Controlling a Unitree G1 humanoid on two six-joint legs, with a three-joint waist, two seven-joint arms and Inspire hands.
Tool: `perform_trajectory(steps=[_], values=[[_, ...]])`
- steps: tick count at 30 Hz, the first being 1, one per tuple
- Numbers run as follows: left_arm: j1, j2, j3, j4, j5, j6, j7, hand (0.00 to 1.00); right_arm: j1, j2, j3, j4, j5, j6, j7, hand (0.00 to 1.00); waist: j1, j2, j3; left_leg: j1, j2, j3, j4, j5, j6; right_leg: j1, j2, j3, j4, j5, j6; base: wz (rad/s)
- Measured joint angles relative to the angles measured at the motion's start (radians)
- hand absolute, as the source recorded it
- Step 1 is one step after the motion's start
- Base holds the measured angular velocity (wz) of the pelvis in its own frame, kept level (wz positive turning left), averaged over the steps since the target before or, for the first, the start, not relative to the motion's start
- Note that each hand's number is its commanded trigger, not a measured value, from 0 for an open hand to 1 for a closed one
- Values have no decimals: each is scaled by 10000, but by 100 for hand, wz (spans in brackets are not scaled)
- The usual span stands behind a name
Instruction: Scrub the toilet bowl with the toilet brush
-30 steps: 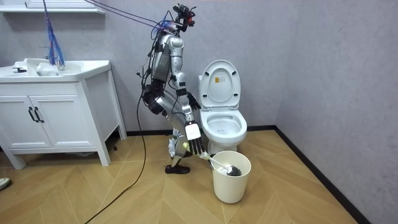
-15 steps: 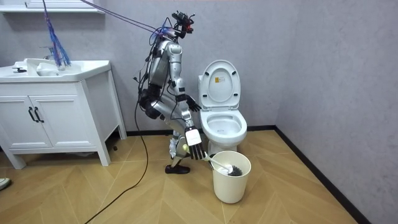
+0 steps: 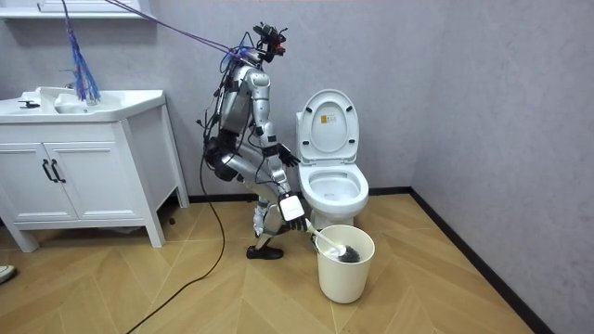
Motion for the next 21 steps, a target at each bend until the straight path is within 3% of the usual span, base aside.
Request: perform_trajectory(steps=[13,21], values=[[71,16,-63,84,-6,16,-93,0,240,-96,211,104,286,92,279,100,119,69,-15,263,36,-18,-212,-25,-165,242,86,-37,-204,-119,-81,1],[435,41,-84,138,-11,44,-328,0,435,-47,213,262,285,98,504,100,-106,42,-5,1023,40,-64,-746,-72,-287,1003,223,-50,-780,-86,-64,0]])
